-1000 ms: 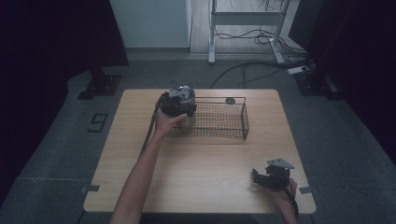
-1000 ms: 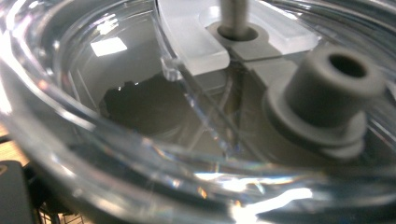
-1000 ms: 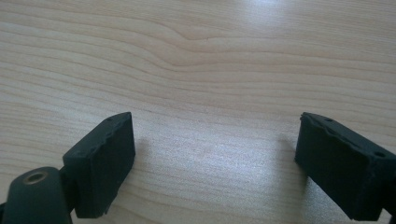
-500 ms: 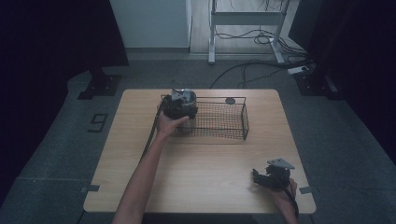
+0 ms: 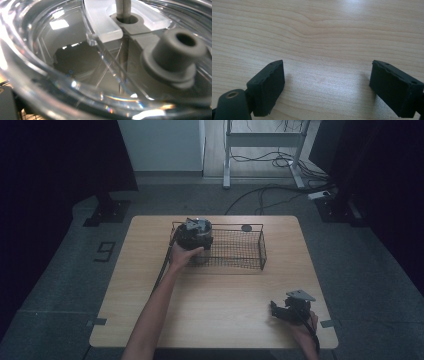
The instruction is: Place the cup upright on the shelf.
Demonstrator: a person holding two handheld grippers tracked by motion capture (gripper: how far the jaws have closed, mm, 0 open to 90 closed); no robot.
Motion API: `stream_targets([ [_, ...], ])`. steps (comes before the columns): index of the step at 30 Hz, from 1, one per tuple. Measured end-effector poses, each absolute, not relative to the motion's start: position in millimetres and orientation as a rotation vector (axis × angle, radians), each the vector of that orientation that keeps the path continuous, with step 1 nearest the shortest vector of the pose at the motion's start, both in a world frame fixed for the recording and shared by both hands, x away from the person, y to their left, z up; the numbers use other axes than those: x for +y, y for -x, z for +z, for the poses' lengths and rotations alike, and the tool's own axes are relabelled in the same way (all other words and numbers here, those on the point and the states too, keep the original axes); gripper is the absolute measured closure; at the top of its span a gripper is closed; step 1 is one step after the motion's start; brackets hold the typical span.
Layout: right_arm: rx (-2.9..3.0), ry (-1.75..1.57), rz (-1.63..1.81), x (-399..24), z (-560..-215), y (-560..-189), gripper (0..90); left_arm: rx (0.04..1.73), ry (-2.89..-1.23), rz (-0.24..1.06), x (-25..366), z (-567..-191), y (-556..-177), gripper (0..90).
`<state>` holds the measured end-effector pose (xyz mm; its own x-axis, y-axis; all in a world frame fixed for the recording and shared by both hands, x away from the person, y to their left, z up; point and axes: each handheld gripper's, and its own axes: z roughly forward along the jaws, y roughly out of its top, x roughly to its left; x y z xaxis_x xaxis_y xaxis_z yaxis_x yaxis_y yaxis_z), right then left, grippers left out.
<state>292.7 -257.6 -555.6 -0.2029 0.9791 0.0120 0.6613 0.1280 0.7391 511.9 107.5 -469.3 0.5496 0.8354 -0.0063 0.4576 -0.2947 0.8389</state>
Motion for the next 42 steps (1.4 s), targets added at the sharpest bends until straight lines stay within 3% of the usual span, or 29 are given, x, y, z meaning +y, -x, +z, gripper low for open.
stream_targets([
  [25, 1.927, -1.576, 0.862, -257.5, -555.6, -292.6, 12.2, 1.058, -1.900, 0.565, 115.7, -467.7, -505.5, 0.0],
  [42, 1.926, -1.577, 0.862, -257.5, -555.5, -292.6, 12.2, 1.004, -1.864, 0.623, 131.7, -447.6, -475.0, 0.0],
])
